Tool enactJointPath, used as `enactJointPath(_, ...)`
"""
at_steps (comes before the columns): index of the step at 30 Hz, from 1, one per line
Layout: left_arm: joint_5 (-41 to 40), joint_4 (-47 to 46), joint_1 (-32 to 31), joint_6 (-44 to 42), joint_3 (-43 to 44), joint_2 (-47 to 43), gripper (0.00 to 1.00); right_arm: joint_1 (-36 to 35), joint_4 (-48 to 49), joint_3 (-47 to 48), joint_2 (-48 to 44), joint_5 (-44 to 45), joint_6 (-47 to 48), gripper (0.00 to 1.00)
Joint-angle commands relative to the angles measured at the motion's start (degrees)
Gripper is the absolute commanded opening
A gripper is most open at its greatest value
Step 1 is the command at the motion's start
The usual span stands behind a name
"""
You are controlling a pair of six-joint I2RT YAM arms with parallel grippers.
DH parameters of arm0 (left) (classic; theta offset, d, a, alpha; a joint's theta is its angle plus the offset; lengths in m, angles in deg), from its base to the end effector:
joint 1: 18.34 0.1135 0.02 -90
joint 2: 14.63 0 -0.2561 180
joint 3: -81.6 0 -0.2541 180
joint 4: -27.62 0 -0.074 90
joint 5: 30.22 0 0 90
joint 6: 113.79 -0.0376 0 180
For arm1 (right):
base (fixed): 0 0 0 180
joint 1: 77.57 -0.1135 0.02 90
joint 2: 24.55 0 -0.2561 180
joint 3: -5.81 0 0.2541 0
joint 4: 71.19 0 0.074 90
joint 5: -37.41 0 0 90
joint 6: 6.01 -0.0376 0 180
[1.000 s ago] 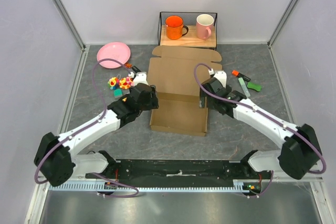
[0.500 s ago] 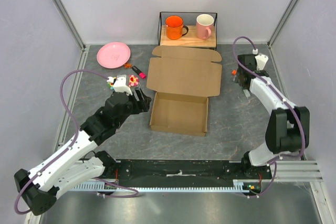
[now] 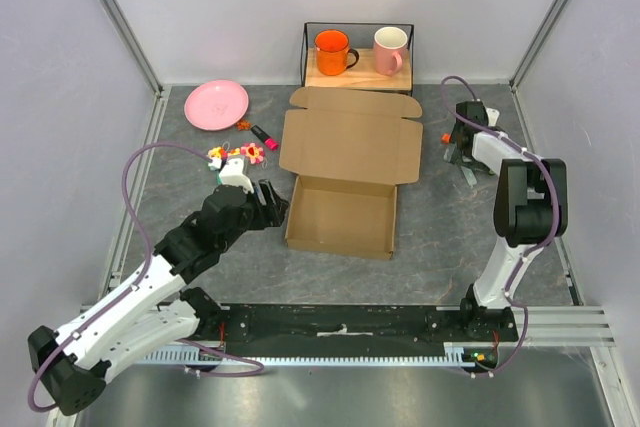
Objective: Fold the paper box
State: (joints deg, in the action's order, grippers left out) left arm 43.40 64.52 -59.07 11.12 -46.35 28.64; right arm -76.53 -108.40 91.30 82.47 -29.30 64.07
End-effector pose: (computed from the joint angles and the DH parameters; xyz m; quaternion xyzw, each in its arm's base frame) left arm 0.1446 -0.1105 0.2759 -0.0300 0.8516 -0.2155 0.4769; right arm 0.3873 -0.0219 0.1724 0.2250 0.9176 -0.1485 0.2922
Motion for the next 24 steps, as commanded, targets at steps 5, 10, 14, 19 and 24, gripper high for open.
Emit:
enactJointPath(5, 0.65, -2.94, 0.13, -0.20, 0.54, 3.05, 0.77, 0.37, 1.40, 4.28, 4.68, 0.36, 1.38, 0.78)
enactJointPath(10, 1.44, -4.00, 0.13, 0.15, 0.10, 4.46, 0.76, 0.37, 0.97, 4.20, 6.35, -0.26, 0.76, 0.71)
enactJointPath(14, 1.97, -4.08, 0.21, 0.59, 0.02, 4.46, 0.76, 0.19, 0.96, 1.83, 6.71, -0.79, -0.55, 0.58)
enactJointPath(19, 2.76, -3.91, 0.13, 1.38, -0.42, 3.93, 0.75, -0.42, 1.93, -1.78, 6.09, -1.76, -3.02, 0.34)
enactJointPath(24, 2.58, -2.94, 0.12, 1.73, -1.04, 2.36, 0.75, -0.60, 2.11, -3.80, 1.98, -0.44, -4.42, 0.17)
